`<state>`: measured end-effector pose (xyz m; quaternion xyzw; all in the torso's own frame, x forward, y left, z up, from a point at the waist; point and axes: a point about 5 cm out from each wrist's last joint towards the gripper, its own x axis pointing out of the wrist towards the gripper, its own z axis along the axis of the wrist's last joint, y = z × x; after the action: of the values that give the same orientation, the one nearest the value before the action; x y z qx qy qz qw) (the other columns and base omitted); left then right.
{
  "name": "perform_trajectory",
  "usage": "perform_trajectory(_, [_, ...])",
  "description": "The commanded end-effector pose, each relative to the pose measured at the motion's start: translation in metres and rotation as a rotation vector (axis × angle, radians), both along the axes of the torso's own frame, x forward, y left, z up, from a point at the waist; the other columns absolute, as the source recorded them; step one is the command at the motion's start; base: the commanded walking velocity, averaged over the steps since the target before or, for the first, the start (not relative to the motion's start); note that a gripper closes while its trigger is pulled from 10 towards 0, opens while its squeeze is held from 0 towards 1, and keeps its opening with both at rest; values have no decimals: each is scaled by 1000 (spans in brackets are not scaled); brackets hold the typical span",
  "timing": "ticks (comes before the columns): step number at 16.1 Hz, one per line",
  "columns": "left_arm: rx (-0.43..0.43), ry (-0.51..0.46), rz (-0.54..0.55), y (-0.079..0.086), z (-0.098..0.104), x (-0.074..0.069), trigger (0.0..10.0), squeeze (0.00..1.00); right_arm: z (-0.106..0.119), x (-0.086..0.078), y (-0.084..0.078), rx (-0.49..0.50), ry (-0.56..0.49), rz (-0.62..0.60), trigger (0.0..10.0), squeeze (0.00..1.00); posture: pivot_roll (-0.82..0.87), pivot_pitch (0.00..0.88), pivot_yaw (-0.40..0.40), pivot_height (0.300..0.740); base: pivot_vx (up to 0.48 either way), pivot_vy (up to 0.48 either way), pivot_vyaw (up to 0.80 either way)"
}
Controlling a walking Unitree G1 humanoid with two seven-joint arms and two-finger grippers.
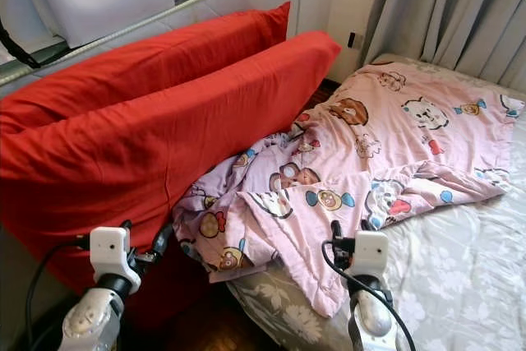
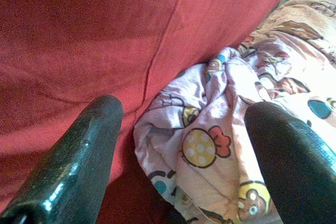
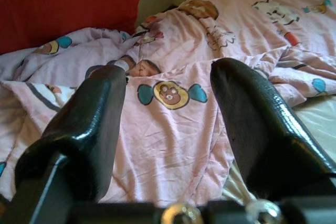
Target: Clean up the room
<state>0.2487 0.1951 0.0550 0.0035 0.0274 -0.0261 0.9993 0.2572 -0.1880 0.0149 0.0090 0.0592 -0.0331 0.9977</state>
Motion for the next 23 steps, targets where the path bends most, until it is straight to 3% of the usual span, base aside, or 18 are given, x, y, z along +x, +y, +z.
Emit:
perform_trajectory(1, [-12, -6, 7, 2, 3, 2, 10000, 0, 2, 3, 2, -5, 5, 20, 10000, 0, -6, 67, -12, 710, 0, 0, 0])
perform_trajectory(11, [12, -18, 12, -1, 5, 3, 10000, 0, 7, 7, 2, 12, -14, 10, 10000, 0, -14, 47, -10, 695, 0, 0, 0])
perform_trajectory(14, [22, -24, 15, -1, 6, 5, 10000, 0, 7, 7, 2, 11, -24, 14, 10000, 0, -19, 37, -8, 670, 0, 0, 0])
perform_trajectory(23, [29, -22, 11, -4, 6, 7, 10000, 0, 8, 7, 4, 27, -31, 14, 10000, 0, -18, 21, -4, 670, 0, 0, 0])
